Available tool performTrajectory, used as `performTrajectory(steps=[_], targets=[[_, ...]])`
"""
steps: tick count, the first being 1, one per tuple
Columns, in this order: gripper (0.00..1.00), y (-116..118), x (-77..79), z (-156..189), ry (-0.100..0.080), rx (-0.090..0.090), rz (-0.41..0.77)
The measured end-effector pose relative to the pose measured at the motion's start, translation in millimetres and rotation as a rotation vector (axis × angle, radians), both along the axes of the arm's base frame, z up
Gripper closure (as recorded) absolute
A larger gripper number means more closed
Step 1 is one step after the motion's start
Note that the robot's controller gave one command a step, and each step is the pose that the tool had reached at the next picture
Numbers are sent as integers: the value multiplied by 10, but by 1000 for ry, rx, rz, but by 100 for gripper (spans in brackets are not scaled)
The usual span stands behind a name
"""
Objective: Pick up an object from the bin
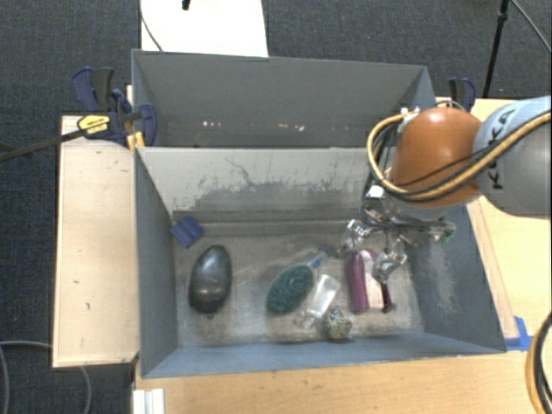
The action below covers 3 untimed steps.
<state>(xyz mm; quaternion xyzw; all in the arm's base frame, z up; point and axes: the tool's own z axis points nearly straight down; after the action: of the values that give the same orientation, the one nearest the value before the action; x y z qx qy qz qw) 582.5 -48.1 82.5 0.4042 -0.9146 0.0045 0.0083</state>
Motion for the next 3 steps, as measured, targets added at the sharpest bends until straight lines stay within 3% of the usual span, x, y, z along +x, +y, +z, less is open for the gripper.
performTrajectory(steps=[1, 2, 3], targets=[[100, -302, -216, 1928, -20, 14, 277], [100, -956, -163, 1059, -4, 19, 385], [100, -780, -282, 262, -5, 21, 260]])
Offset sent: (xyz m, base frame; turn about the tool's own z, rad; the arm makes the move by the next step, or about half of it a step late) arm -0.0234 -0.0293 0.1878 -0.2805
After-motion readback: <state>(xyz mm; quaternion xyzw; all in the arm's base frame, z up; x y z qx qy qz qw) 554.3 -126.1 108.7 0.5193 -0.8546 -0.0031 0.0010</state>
